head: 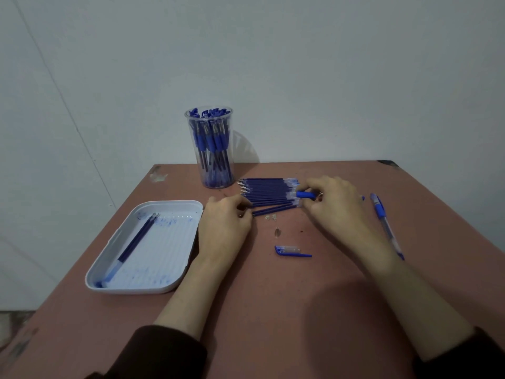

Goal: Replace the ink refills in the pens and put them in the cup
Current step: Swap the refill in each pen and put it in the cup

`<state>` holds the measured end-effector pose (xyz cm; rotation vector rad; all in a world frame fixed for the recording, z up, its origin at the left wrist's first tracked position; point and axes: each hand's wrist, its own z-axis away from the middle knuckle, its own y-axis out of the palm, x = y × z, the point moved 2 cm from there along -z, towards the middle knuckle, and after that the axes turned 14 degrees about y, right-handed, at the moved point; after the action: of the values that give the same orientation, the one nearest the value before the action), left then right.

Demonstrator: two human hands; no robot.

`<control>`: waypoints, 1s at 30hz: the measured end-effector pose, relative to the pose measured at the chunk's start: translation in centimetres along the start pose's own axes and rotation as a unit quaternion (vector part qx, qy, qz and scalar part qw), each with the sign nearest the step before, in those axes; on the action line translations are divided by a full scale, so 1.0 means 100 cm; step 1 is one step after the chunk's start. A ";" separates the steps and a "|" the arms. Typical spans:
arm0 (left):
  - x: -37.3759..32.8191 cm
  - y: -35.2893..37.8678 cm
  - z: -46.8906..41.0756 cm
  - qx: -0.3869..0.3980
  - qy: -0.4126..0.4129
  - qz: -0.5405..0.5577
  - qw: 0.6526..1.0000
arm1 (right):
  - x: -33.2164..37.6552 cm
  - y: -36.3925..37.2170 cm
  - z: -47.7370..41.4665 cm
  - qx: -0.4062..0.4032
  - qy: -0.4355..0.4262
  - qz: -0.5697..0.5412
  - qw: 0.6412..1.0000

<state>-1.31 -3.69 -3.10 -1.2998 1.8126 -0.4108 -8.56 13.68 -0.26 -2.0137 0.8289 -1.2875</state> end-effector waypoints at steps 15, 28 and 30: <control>0.062 -0.097 0.017 0.061 -0.091 -0.160 0.981 | 0.016 0.018 0.014 0.045 -0.080 -0.017 0.996; 0.050 -0.105 0.014 0.233 -0.118 -0.317 0.912 | 0.014 0.018 0.014 0.062 -0.073 -0.026 0.995; 0.047 -0.109 0.011 0.215 -0.115 -0.319 0.916 | 0.015 0.017 0.014 0.063 -0.072 -0.030 0.995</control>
<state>5.72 -12.05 1.60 -1.5135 0.9872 -0.9102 -7.08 11.68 -1.25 -2.0157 0.6104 -1.1810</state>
